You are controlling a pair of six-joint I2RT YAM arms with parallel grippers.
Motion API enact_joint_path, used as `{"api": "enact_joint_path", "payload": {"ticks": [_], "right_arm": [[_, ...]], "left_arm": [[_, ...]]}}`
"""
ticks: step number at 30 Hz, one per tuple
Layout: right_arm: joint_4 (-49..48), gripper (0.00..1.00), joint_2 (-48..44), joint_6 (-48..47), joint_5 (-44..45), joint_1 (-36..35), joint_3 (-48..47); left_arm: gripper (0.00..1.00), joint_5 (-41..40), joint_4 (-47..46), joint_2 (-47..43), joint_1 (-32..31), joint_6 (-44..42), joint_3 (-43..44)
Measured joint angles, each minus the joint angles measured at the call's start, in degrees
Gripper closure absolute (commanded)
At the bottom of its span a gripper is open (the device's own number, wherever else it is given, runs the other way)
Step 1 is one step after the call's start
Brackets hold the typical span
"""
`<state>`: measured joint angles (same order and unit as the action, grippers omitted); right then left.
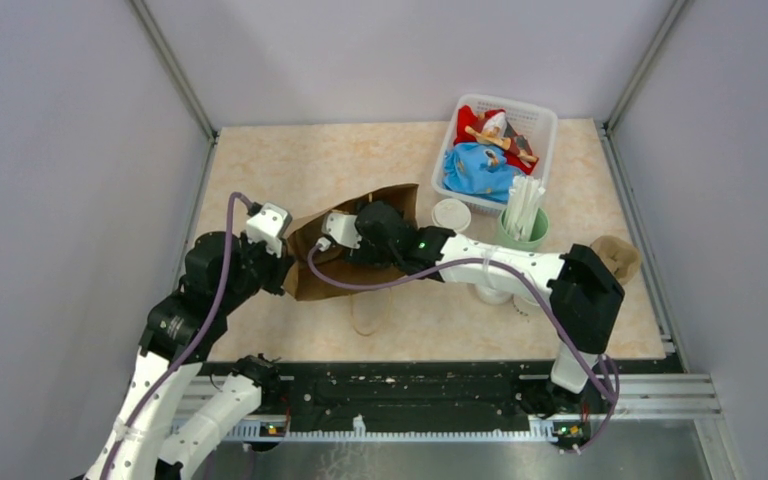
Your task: Pack the takeout coffee
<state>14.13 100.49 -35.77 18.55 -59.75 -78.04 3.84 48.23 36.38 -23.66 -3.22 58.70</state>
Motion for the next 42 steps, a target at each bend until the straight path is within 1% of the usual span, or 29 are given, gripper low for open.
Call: {"api": "enact_joint_path", "payload": {"ticks": [12,23,27,32,42], "right_arm": [[1.3,0.53,0.4,2.5,-3.8,0.3,-0.9],[1.4,0.52,0.6,3.4,-3.7,0.4,-0.7],[1.6,0.51,3.5,3.8,-3.3,0.7,-2.9],[5.9,0.51,6.3,6.0,-3.7,0.8,-8.1],[23.4,0.49,10.0,13.1,-7.7,-0.3,-20.3]], "left_arm": [[1.00,0.5,0.0,1.0,0.0,0.0,0.2],[1.00,0.2,0.0,1.0,0.0,0.0,0.2],[1.00,-0.1,0.8,2.4,0.0,0.9,0.9],[1.00,-1.6,4.4,6.7,0.0,6.4,6.1],[1.00,-2.0,13.8,11.3,0.0,21.5,15.6]]}}
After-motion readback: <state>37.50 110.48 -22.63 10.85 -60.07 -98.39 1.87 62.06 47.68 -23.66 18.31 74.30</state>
